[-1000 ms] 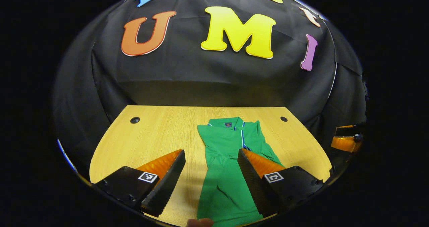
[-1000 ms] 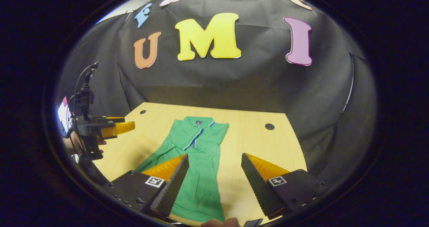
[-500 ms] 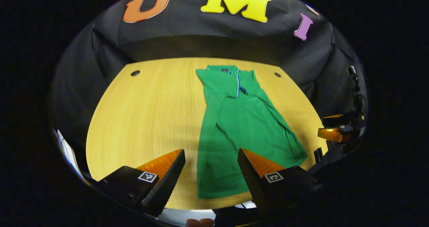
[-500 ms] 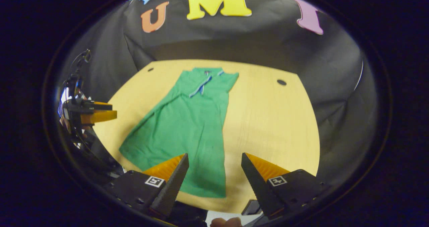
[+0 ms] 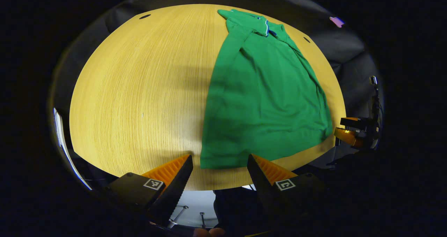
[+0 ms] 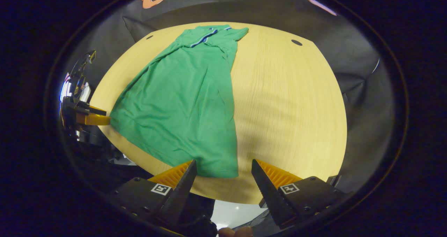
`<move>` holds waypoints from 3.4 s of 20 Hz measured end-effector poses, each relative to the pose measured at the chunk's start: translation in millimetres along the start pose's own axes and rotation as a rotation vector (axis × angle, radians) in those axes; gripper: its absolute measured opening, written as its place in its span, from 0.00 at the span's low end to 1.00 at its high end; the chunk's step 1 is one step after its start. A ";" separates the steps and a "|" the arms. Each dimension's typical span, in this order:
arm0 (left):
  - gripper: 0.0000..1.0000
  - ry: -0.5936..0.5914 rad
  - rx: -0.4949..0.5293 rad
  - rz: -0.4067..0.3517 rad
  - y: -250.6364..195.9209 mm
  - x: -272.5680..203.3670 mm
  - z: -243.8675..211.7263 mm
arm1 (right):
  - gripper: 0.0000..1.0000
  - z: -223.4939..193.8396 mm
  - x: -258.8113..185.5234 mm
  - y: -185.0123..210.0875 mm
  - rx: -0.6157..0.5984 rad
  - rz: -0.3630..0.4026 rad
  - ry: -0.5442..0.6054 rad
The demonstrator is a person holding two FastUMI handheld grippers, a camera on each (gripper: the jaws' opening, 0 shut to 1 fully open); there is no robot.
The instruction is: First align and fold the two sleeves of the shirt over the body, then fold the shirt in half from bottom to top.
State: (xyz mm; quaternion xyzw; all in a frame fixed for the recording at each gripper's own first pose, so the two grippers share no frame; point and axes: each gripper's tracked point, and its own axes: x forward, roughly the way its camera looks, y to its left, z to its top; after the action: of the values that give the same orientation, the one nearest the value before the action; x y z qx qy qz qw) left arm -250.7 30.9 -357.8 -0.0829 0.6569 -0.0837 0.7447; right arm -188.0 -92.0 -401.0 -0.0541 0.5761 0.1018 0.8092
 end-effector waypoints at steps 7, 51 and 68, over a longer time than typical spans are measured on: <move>1.00 0.012 -0.024 0.040 7.3 9.3 -2.1 | 0.97 -2.6 21.7 3.5 -0.019 -0.022 0.024; 0.04 -0.126 -0.041 -0.202 -31.9 -137.6 185.5 | 0.00 77.6 -10.9 1.7 0.078 0.064 -0.037; 0.04 -0.598 0.081 -0.194 -57.0 -167.6 332.6 | 0.00 250.6 -92.2 -19.0 0.122 0.001 -0.432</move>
State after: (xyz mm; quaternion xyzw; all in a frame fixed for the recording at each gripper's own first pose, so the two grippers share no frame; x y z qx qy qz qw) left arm 57.8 19.1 -141.9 -0.1363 0.3941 -0.1521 0.8961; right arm 18.1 -68.6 -231.7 0.0184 0.3943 0.0765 0.9156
